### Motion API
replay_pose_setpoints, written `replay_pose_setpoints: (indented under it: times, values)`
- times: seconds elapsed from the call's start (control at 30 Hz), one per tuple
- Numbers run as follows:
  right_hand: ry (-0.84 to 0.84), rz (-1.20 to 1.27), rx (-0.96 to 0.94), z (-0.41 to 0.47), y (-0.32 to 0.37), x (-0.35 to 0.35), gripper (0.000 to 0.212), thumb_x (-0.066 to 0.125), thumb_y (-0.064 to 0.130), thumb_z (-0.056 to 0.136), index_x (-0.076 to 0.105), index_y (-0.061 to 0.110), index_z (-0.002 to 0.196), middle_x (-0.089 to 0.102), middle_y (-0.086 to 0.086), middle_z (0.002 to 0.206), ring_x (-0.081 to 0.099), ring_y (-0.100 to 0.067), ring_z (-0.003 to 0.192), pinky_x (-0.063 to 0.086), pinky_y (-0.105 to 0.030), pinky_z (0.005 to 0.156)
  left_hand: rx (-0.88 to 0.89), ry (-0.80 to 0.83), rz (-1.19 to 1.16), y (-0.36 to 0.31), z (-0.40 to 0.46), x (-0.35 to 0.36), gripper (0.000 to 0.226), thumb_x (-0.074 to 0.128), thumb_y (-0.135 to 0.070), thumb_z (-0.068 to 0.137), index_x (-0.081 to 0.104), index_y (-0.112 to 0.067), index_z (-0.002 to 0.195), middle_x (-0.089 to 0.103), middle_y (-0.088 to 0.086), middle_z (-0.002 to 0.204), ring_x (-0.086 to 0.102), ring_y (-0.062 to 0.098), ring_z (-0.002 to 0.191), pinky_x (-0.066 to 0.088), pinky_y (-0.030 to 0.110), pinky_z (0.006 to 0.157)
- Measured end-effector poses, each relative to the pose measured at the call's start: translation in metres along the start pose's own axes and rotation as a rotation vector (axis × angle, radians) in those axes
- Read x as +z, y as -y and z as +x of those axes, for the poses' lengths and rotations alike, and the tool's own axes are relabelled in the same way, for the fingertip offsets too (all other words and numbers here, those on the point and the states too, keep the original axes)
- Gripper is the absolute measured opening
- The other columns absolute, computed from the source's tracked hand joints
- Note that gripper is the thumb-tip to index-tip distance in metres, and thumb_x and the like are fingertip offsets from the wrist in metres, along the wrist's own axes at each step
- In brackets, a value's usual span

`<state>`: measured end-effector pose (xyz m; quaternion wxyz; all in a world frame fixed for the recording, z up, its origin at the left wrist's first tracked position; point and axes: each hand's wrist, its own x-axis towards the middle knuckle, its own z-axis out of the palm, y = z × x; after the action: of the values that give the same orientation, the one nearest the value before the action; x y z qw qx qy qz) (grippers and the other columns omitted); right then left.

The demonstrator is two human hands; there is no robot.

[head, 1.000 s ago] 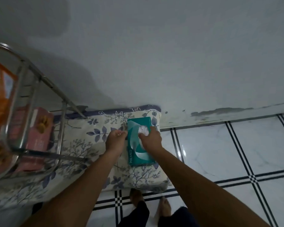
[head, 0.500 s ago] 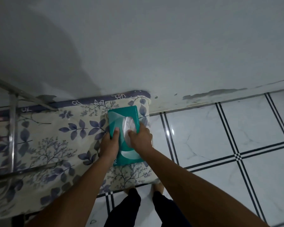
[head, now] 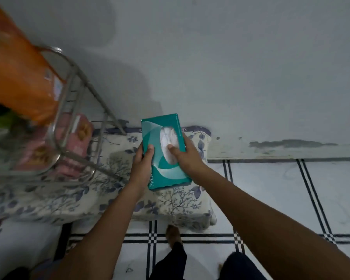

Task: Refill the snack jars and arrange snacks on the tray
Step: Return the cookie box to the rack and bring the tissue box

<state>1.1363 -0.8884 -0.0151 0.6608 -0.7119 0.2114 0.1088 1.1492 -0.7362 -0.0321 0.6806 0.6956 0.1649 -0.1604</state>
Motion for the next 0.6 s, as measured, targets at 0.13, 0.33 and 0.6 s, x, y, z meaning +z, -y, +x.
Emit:
replay_pose_setpoints:
  times: [0.13,0.33,0.6]
  values:
    - [0.176,0.026,-0.071,-0.068,0.032,0.000,0.061,0.064,0.042,0.097,0.037,0.036,0.152,0.052,0.002,0.148,0.060,-0.025,0.123,0.055,-0.043,0.100,0.098,-0.065,-0.121,-0.026,-0.093,-0.018,0.037,0.051,-0.033,0.106,0.054,-0.035,0.143,0.072,-0.001,0.127,0.074,0.026,0.106,0.062,0.045,0.086]
    - [0.584,0.032,-0.135,-0.214,0.049,-0.012,0.049,0.065,0.037,0.097,0.047,0.034,0.142,0.066,0.001,0.131,0.072,-0.022,0.104,0.062,-0.039,0.087,0.260,-0.206,-0.367,-0.014,-0.299,-0.036,0.049,0.055,-0.017,0.092,0.057,-0.030,0.139,0.071,0.009,0.129,0.071,0.032,0.111,0.061,0.042,0.080]
    - [1.054,-0.044,-0.084,-0.422,0.012,0.036,0.037,0.059,0.031,0.101,0.055,0.029,0.138,0.073,-0.006,0.118,0.076,-0.025,0.096,0.062,-0.043,0.083,0.403,-0.625,-0.639,0.059,-0.557,-0.065,0.041,0.061,-0.026,0.097,0.061,-0.021,0.138,0.071,0.016,0.127,0.072,0.033,0.109,0.061,0.045,0.083]
